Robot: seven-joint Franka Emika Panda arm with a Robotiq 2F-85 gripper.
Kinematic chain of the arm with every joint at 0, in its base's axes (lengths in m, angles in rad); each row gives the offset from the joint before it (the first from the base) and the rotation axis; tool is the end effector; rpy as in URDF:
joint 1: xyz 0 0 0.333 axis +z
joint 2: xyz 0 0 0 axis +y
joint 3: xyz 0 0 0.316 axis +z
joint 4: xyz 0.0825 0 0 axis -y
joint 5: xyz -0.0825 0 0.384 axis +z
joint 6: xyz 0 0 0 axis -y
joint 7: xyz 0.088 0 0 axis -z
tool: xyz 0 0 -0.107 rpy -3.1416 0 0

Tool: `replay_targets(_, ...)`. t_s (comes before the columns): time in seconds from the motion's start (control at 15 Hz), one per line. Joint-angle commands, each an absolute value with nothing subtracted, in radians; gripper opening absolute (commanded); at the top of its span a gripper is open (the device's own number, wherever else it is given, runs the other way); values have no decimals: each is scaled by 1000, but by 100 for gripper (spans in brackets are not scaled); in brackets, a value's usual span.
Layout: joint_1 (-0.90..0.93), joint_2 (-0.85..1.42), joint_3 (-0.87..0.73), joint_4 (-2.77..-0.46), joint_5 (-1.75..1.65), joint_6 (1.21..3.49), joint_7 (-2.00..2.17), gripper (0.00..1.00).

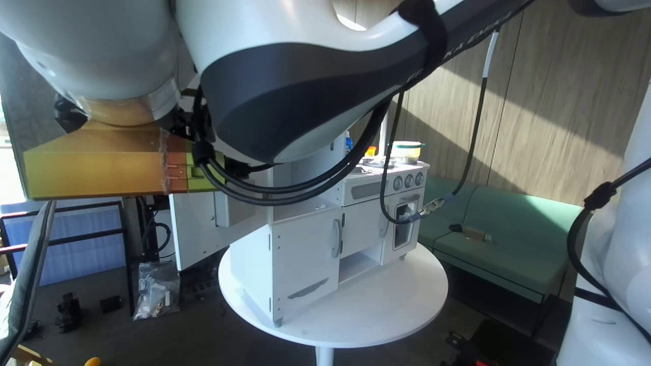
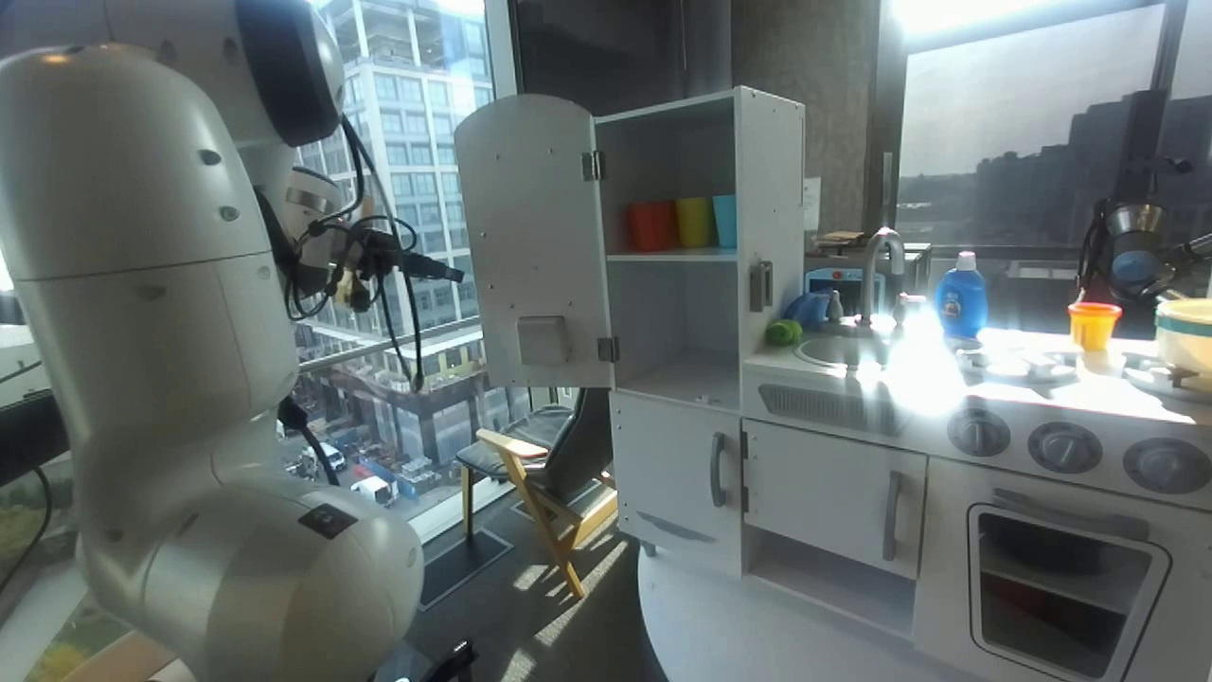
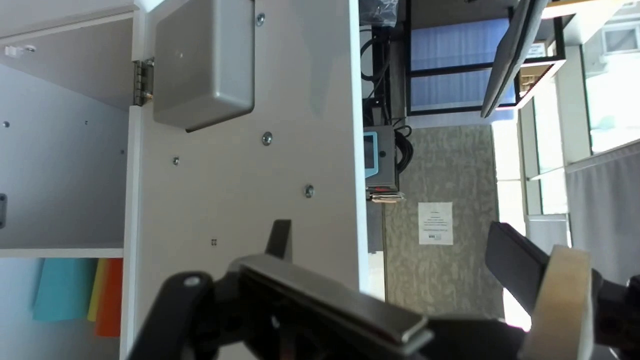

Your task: Close all the cabinet doors

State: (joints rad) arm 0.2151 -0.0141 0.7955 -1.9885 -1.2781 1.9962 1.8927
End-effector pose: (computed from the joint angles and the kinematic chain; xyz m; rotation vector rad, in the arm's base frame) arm 0.3519 0.4541 0.5083 2.5021 -0.3730 1.6539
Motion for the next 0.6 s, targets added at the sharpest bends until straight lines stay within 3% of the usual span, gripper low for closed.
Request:
replay_targets(0.0,283,49,717,-1923,-1333,1937,1913,100)
replay_targets(0.53,366,61,582,-1891,-1323,1859,1905,100)
